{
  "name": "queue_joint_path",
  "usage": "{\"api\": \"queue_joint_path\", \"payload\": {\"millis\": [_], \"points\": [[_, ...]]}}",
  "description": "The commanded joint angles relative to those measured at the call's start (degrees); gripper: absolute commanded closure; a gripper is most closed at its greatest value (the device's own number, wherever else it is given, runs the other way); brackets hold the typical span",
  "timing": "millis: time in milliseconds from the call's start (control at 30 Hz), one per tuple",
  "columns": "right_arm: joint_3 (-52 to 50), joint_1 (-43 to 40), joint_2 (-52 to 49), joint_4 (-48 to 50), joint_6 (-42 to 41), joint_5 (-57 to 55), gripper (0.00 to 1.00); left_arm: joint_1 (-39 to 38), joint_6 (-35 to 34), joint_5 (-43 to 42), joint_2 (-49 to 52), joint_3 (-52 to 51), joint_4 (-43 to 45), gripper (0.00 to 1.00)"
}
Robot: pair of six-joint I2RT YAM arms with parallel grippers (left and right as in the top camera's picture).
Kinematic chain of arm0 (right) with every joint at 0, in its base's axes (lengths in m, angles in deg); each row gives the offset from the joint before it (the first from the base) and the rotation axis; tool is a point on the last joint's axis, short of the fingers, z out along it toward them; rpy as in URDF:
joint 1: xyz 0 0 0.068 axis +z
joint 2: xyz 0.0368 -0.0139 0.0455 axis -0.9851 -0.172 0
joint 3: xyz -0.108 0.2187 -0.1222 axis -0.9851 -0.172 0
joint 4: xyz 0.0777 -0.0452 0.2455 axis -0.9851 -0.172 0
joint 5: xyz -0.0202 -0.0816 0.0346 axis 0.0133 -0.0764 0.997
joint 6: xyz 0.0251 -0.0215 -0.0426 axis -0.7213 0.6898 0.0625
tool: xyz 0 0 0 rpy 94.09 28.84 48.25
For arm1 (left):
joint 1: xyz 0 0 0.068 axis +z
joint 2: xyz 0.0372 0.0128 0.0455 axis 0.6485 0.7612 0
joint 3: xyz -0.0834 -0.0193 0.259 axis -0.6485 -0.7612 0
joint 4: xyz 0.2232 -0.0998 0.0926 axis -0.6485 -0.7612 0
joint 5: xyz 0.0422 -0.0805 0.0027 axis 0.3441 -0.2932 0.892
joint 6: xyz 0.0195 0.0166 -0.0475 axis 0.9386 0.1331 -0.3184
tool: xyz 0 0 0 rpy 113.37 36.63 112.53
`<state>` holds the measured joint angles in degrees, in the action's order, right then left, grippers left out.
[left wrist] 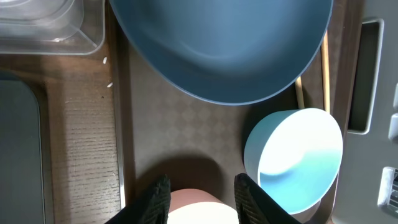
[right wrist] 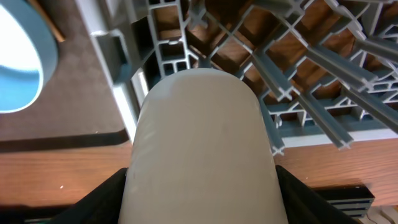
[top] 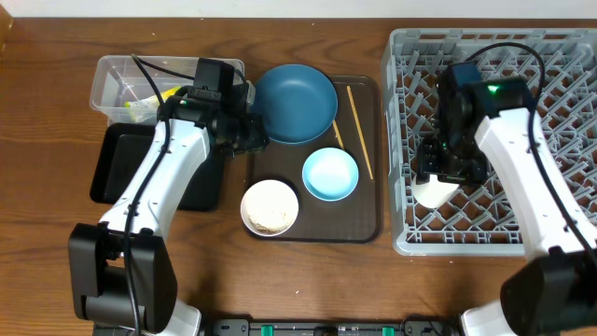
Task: Sort waste into correct bins and load items into the dishwasher rack
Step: 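Carry the white cup with right gripper and place it in the rack, then move left gripper to the pink bowl and grasp its rim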
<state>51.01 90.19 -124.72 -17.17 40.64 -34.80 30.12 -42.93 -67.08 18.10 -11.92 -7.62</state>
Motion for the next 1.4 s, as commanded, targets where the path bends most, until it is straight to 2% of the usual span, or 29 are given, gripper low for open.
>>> {"api": "queue_joint_path", "payload": {"millis": [0, 300, 400, 433, 533, 867, 1033, 1200, 1367], "points": [[0.11, 0.22, -1.88, 1.05, -0.74, -1.31, 0.43, -0.02, 0.81, 0.96, -0.59, 1.05, -0.55, 0.63], [-2.91, -0.04, -4.92, 5.4, -0.33, -1.46, 0.42, -0.02, 0.81, 0.96, -0.59, 1.05, -0.61, 0.63], [-3.39, -0.04, -4.92, 5.7, -0.31, -1.46, 0.3, -0.02, 0.81, 0.96, -0.59, 1.05, -0.63, 0.63], [-3.39, -0.04, -4.92, 5.64, -0.31, -1.46, 0.21, -0.02, 0.81, 0.94, -0.59, 1.05, -0.63, 0.63], [-3.39, -0.04, -4.92, 5.51, -0.33, -1.33, 0.08, -0.02, 0.81, 0.94, -0.59, 1.05, -0.61, 0.63], [1.11, -0.04, -4.02, 4.33, -0.26, -0.83, 0.09, -0.02, 0.81, 0.94, -0.59, 1.05, -0.57, 0.62], [8.52, 0.31, -2.27, 2.54, 1.49, 0.63, 0.13, -0.02, 2.16, 0.92, -0.76, 1.05, -0.61, 0.53], [13.33, 2.47, 0.31, 5.4, 4.22, 5.05, 0.14, -0.09, 2.34, 0.9, -2.36, 1.05, -0.63, 0.51], [13.2, 5.4, 0.31, 8.7, 4.17, 6.75, 0.16, -0.2, 4.24, 0.7, -5.84, 1.05, -1.33, 0.51]]}}
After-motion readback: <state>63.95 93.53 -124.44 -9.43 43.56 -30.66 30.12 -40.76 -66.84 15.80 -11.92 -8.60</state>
